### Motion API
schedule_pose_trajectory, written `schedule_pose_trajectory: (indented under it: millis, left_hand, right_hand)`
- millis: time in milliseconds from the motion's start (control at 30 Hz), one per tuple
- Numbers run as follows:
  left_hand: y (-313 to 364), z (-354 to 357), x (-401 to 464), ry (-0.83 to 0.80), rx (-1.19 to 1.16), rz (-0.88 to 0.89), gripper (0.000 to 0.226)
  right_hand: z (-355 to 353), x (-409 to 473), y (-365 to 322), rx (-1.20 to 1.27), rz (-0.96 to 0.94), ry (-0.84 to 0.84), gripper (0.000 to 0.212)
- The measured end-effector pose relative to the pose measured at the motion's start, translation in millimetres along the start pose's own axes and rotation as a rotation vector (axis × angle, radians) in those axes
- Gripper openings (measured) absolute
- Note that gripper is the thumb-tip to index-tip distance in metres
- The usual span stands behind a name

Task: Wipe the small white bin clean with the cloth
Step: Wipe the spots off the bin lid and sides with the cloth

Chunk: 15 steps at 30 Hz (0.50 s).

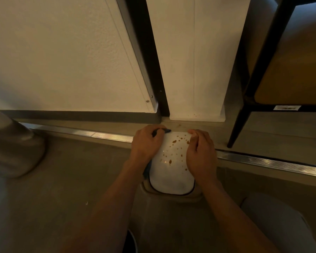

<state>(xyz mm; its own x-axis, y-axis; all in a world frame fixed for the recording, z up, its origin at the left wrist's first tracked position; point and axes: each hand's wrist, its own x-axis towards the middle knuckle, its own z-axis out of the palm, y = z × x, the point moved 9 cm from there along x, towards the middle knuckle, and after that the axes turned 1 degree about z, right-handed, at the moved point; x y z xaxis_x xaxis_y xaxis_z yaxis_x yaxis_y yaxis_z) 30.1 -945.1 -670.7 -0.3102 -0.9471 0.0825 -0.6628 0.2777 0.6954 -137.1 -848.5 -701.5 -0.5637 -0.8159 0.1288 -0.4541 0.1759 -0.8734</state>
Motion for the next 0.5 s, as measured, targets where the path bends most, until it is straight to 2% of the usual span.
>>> schedule_pose_trajectory:
  millis: [100,167,267,400,433,500]
  left_hand:
    - [12,-7,-25,0.096,-0.061,0.280,0.031]
    - [3,-8,-42,0.153,-0.086,0.327,0.034]
    - [-14,-6,-49,0.170,-0.130,0.207,0.033]
    - [-20,-4,-17,0.086,-0.129,-0.101,0.031]
    - [-18,-2,-11,0.047,-0.082,-0.130,0.031]
    - [-9,1,-10,0.021,0.020,-0.057,0.030]
  right_hand:
    - [1,0,3,0.001,0.024,-0.007,0.031]
    - [1,0,2,0.009,0.022,-0.005,0.033]
    - [0,0,1,0.022,0.007,-0.005,0.033]
    - [1,1,1,0.031,-0.003,-0.008,0.032]
    - [0,1,1,0.036,-0.006,-0.007,0.032]
    - [0,1,2,0.037,-0.001,-0.001,0.031]
